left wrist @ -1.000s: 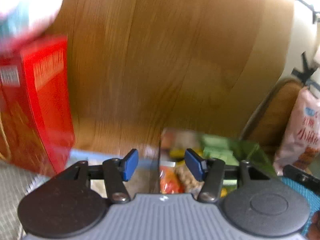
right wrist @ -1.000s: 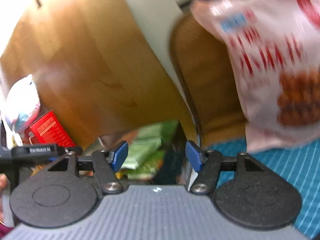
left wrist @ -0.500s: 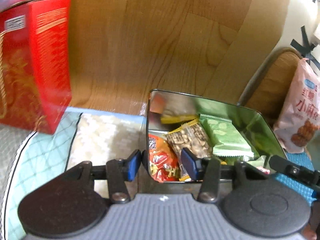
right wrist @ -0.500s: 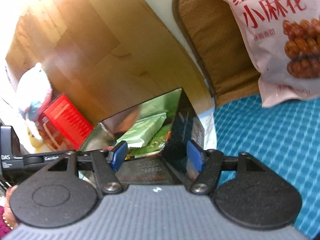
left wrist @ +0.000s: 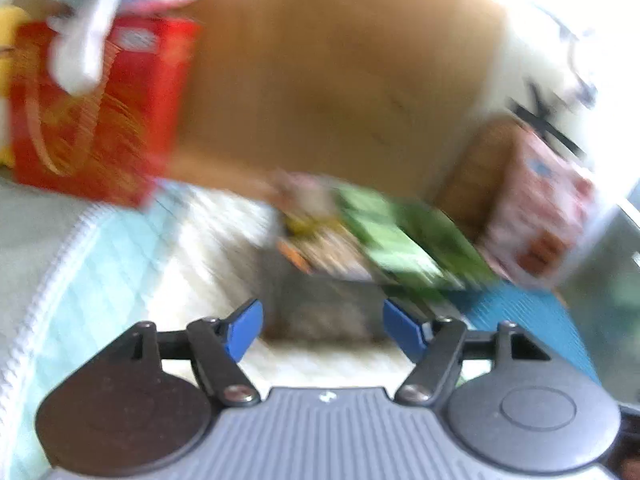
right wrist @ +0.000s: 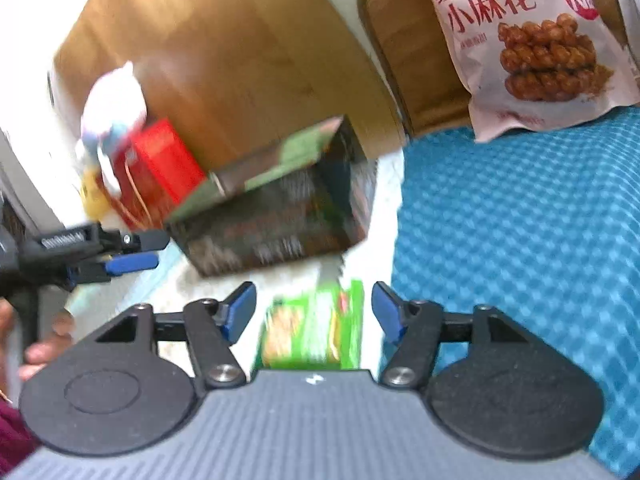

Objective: Organize snacks
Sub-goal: 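Carry the pastry pack into the tin box and open the right gripper, then grasp the green snack bar on the sheet with the left gripper and lift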

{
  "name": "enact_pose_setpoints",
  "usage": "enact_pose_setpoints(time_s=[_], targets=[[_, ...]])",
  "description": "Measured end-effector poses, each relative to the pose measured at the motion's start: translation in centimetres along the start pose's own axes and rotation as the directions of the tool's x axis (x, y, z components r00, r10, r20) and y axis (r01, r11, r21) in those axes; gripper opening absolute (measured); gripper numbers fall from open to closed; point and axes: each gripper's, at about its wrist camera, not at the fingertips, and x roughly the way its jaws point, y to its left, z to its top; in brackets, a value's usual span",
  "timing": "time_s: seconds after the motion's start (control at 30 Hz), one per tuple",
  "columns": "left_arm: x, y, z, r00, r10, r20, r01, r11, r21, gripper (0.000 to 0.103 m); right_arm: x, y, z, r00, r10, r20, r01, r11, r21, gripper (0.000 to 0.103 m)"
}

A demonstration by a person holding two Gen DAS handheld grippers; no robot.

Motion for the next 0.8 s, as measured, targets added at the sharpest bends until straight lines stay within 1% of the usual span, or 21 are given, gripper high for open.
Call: enact_pose_setpoints(time_s=[0.03,0.07,0.1,0.13,0.17,0.2,0.23,0.3,0.37,0.4,0.47,0.5,0.53,0.6,0.63,0.7,0.73,0.77,0.8], targets=[[0.6,-0.8,-0.6,0.997,-0.057,-0.050,0.058,0.998,0.011,0.065,0.0,0.2,-0.5,1.000,-0.012,-0.011,0.012,1.000,-0.008,0.051],[1.4,-1.6,-1.1,0.987,-0.118,-0.105,0.120,0.993,0.011,0.063,0.1,0.3,-0.8,1.000,-0.019,-0.023,0.019,1.000,-0.002,0.051],[2.4,-2.4,-1.6,0.972,-0.170,-0.165,0.172,0.985,0.001,0.063,0.2,0.3,-1.2,1.000,-0.015,-0.027,0.016,1.000,0.011,0.051],[3.4,-3.1,-2.0,0.952,-0.211,-0.222,0.214,0.977,-0.011,0.063,0.2,0.4,-1.5,1.000,-0.005,-0.029,0.006,1.000,0.017,0.051],[4.3,-3.7,-2.4,0.932,-0.246,-0.266,0.249,0.968,-0.023,0.063,0.3,0.6,-2.0,0.999,0.008,-0.042,-0.007,1.000,0.019,0.051],[5.2,-4.1,-2.7,0.916,-0.267,-0.300,0.269,0.962,-0.037,0.063,0.2,1.0,-2.5,0.998,0.023,-0.050,-0.022,1.000,0.011,0.051],[5.8,-4.4,-2.9,0.911,-0.263,-0.319,0.263,0.964,-0.043,0.063,0.3,1.5,-2.7,0.998,0.035,-0.057,-0.036,0.999,-0.012,0.052],[6.2,-4.6,-2.9,0.916,-0.246,-0.316,0.248,0.968,-0.037,0.062,0.0,3.3,-3.3,0.998,0.026,-0.059,-0.033,0.993,-0.117,0.052],[5.7,-4.3,-2.6,0.924,-0.236,-0.302,0.235,0.971,-0.040,0.062,-0.3,4.5,-3.6,0.999,-0.013,-0.038,0.004,0.976,-0.218,0.054],[5.5,-4.0,-2.4,0.929,-0.228,-0.290,0.226,0.973,-0.041,0.063,-0.3,4.8,-3.6,0.999,-0.040,-0.033,0.030,0.967,-0.253,0.056],[5.1,-3.4,-2.0,0.943,-0.202,-0.266,0.200,0.979,-0.034,0.063,0.0,5.0,-3.4,0.996,-0.090,-0.024,0.079,0.954,-0.289,0.057],[5.0,-3.2,-1.8,0.948,-0.187,-0.256,0.187,0.982,-0.027,0.063,0.4,4.9,-3.4,0.995,-0.100,-0.027,0.087,0.951,-0.298,0.057],[5.1,-3.2,-1.7,0.951,-0.181,-0.251,0.181,0.983,-0.022,0.063,0.6,4.7,-3.4,0.994,-0.103,-0.033,0.088,0.950,-0.299,0.057],[5.6,-3.5,-1.4,0.950,-0.183,-0.253,0.187,0.982,-0.009,0.063,1.2,4.3,-3.5,0.993,-0.112,-0.040,0.095,0.951,-0.294,0.057],[5.9,-3.9,-1.4,0.948,-0.187,-0.259,0.195,0.981,0.005,0.061,1.4,4.2,-3.5,0.992,-0.116,-0.044,0.099,0.951,-0.292,0.057],[6.7,-4.7,-1.7,0.938,-0.193,-0.288,0.214,0.976,0.041,0.045,1.9,4.3,-3.6,0.992,-0.120,-0.041,0.103,0.948,-0.300,0.057],[7.3,-5.0,-2.0,0.931,-0.193,-0.310,0.220,0.974,0.051,0.040,2.1,4.4,-3.6,0.992,-0.120,-0.040,0.102,0.945,-0.311,0.054],[7.6,-5.2,-2.3,0.931,-0.200,-0.305,0.227,0.972,0.058,0.038,2.3,4.6,-3.6,0.991,-0.129,-0.032,0.112,0.940,-0.322,0.051],[7.5,-5.3,-2.5,0.932,-0.202,-0.301,0.231,0.971,0.066,0.035,2.4,5.0,-3.7,0.989,-0.147,-0.020,0.131,0.931,-0.339,0.043]])
